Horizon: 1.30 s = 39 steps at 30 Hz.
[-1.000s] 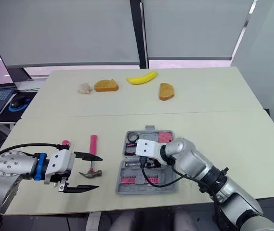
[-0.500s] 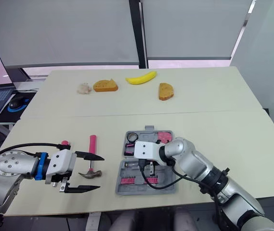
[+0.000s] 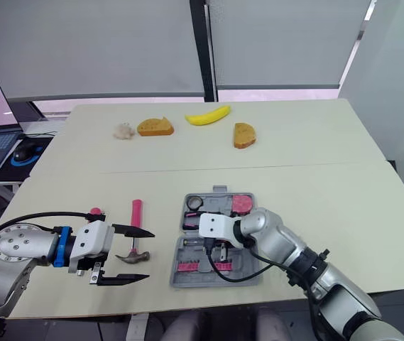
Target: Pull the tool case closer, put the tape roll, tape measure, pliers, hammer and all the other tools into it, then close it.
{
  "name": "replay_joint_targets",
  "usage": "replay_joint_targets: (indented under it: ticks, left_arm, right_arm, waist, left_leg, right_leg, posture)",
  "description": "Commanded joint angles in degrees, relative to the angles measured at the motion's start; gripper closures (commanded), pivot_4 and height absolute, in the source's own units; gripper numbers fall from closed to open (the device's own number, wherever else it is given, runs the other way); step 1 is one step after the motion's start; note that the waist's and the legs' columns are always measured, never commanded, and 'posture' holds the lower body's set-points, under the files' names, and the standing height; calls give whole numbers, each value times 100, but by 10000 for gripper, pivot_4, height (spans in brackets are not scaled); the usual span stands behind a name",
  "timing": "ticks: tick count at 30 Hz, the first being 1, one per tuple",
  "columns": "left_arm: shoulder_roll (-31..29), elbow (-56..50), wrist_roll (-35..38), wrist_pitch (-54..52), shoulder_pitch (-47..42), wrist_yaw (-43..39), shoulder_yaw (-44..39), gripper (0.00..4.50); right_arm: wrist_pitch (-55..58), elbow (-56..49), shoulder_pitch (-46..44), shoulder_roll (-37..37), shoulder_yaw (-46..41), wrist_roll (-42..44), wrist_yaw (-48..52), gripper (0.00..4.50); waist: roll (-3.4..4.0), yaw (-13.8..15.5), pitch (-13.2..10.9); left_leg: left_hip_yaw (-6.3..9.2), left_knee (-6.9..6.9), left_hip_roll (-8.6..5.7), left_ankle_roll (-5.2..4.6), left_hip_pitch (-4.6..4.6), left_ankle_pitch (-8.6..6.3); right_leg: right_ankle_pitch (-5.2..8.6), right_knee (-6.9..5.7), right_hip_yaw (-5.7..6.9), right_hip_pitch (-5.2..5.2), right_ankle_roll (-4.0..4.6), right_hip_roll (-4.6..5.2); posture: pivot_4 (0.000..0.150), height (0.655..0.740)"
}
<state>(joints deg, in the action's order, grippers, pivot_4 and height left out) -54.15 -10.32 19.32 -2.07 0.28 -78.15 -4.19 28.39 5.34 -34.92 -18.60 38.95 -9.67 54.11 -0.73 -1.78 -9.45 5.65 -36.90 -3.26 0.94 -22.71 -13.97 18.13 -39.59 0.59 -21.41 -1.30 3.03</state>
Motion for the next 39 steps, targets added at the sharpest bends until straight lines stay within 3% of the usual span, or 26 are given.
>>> replay_joint_targets:
  ticks: [1, 7, 10, 14, 18, 23, 31, 39]
  left_arm:
    - [-9, -190, 140, -41, 50, 35, -61, 0]
    - [29, -97, 360, -162, 215, 189, -376, 0]
    - [204, 190, 630, -482, 265, 673, -890, 0]
    - [319, 496, 897, -1096, 526, 1229, -1634, 0]
    - [492, 937, 1003, -1376, 911, 1761, -2450, 0]
    - [483, 1576, 868, -1230, 1469, 1852, -3113, 0]
    - [232, 2402, 764, -946, 2308, 1342, -3726, 0]
    - [334, 2652, 672, -684, 2539, 1275, -3722, 0]
  right_arm:
    - [-61, -28, 53, 29, -91, 31, 39, 44636]
    - [-178, -829, 59, 55, -532, 358, 43, 44636]
    - [-30, -1671, 253, -152, -1049, 652, 22, 44636]
    - [10, -2516, 687, -717, -1801, 922, -24, 44636]
    - [-831, -2956, 1495, -1429, -2811, 1051, -195, 44636]
    - [-683, -3218, 2375, -2418, -3849, 1531, 196, 44636]
    - [-127, -3705, 3360, -3685, -5149, 2748, 1236, 28616]
    - [-380, -3583, 3730, -4240, -5316, 2924, 1618, 9213]
  waist:
    - [0, 0, 0]
    - [1, 2, -1]
    - [2, 8, -2]
    - [0, 11, 0]
    - [-1, 26, -1]
    - [-2, 31, -1]
    - [-3, 53, -1]
    - [-12, 171, 4]
  left_leg:
    - [0, 0, 0, 0, 1, 0]
    - [-1, -1, 0, 0, -8, 0]
    - [1, 0, 0, 0, -8, 0]
    - [5, -1, -2, 0, -10, -1]
    - [4, 2, -5, 0, -10, -2]
    - [3, 6, -3, 0, -14, -2]
    - [0, 12, 7, -2, -16, -3]
    - [-5, 10, 8, -2, -17, -4]
  right_leg:
    - [0, -1, 0, 0, 0, 0]
    - [0, 1, -2, -6, 0, 1]
    - [0, 1, -2, -8, 0, 1]
    - [0, 10, 1, -6, 0, 3]
    - [0, 27, 2, -3, -1, 8]
    - [0, 38, 3, 6, -1, 9]
    - [0, 51, 8, 11, 0, 11]
    - [3, 63, 7, 11, 4, 19]
  posture:
    - [1500, 7400]
    - [1500, 7400]
    - [1500, 7400]
    - [1500, 7400]
    - [1500, 7400]
    - [1500, 7400]
    - [1500, 7400]
    - [1500, 7400]
